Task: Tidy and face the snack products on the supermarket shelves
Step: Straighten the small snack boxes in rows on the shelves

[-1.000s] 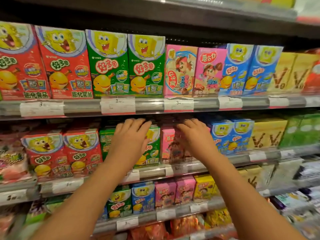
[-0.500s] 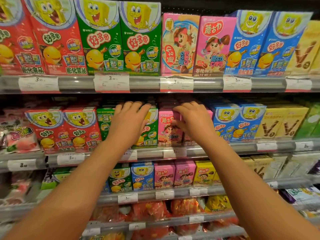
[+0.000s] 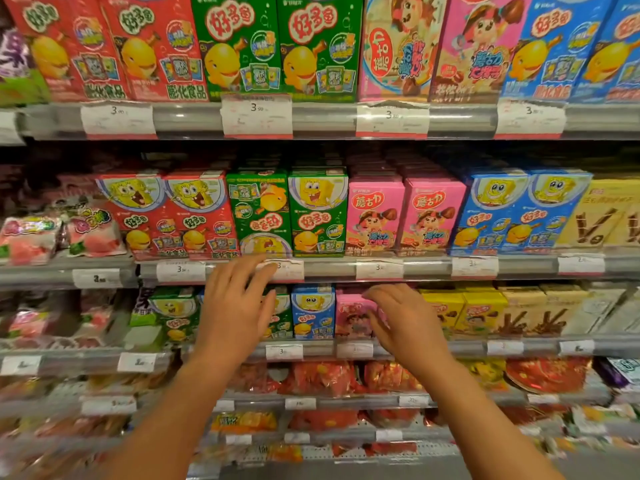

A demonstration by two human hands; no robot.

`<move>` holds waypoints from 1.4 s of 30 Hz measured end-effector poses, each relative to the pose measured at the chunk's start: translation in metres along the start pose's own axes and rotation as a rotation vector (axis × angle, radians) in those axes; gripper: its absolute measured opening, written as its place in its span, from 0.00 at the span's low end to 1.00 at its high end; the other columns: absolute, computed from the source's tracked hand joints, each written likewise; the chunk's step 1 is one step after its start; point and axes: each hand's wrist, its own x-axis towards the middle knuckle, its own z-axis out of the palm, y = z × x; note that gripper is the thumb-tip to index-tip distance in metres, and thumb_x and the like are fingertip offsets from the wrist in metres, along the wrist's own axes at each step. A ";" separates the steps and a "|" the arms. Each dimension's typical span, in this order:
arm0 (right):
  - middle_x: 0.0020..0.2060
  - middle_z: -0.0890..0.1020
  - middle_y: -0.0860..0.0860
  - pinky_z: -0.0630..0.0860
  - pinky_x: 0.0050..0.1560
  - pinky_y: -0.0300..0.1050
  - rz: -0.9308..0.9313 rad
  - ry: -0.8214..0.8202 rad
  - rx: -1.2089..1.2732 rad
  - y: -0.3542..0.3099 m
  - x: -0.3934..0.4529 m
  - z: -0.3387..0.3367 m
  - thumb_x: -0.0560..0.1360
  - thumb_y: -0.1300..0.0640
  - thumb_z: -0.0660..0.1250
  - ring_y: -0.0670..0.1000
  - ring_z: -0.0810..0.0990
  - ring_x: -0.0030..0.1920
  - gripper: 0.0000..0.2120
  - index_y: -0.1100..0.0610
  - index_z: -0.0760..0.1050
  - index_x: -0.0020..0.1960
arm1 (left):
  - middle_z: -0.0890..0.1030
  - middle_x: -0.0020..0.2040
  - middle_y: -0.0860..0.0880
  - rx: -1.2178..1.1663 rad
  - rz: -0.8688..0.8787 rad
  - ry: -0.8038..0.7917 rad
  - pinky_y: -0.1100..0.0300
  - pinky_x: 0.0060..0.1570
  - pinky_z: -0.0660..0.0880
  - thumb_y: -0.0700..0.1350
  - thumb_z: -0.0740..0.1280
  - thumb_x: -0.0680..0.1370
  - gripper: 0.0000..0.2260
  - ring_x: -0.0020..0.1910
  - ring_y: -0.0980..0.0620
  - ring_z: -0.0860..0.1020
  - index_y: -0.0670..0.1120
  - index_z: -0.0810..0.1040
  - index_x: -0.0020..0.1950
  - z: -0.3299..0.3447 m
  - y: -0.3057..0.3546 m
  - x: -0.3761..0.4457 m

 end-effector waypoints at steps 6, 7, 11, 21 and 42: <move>0.67 0.78 0.55 0.76 0.64 0.56 0.013 -0.201 -0.018 -0.031 0.003 0.057 0.72 0.56 0.74 0.59 0.77 0.66 0.29 0.58 0.73 0.72 | 0.68 0.74 0.42 0.166 -0.185 -0.169 0.41 0.71 0.65 0.53 0.59 0.81 0.25 0.72 0.38 0.67 0.44 0.68 0.75 -0.004 -0.049 -0.041; 0.71 0.75 0.55 0.72 0.68 0.56 0.020 -0.214 -0.032 -0.034 0.009 0.064 0.74 0.54 0.72 0.59 0.73 0.69 0.31 0.57 0.69 0.75 | 0.67 0.75 0.41 0.189 -0.213 -0.212 0.40 0.71 0.65 0.54 0.58 0.81 0.26 0.73 0.38 0.66 0.44 0.66 0.77 -0.005 -0.054 -0.045; 0.74 0.68 0.53 0.62 0.76 0.58 0.069 -0.302 -0.133 -0.043 0.033 0.087 0.78 0.49 0.67 0.58 0.66 0.74 0.36 0.55 0.58 0.80 | 0.58 0.81 0.42 0.221 -0.280 -0.318 0.38 0.75 0.60 0.57 0.58 0.83 0.30 0.80 0.39 0.56 0.45 0.57 0.81 0.000 -0.065 -0.054; 0.72 0.69 0.53 0.59 0.76 0.61 0.149 -0.360 -0.189 -0.052 0.030 0.102 0.75 0.53 0.69 0.58 0.65 0.72 0.33 0.54 0.62 0.77 | 0.40 0.83 0.43 0.139 -0.352 -0.390 0.40 0.78 0.50 0.59 0.61 0.81 0.37 0.81 0.42 0.40 0.46 0.48 0.83 0.025 -0.063 -0.057; 0.61 0.80 0.50 0.74 0.51 0.50 0.316 -0.307 -0.210 -0.058 0.046 0.085 0.75 0.53 0.72 0.56 0.76 0.59 0.23 0.51 0.72 0.68 | 0.73 0.70 0.47 -0.186 -0.262 -0.173 0.43 0.65 0.73 0.48 0.63 0.79 0.22 0.68 0.44 0.71 0.45 0.74 0.72 0.005 -0.103 -0.069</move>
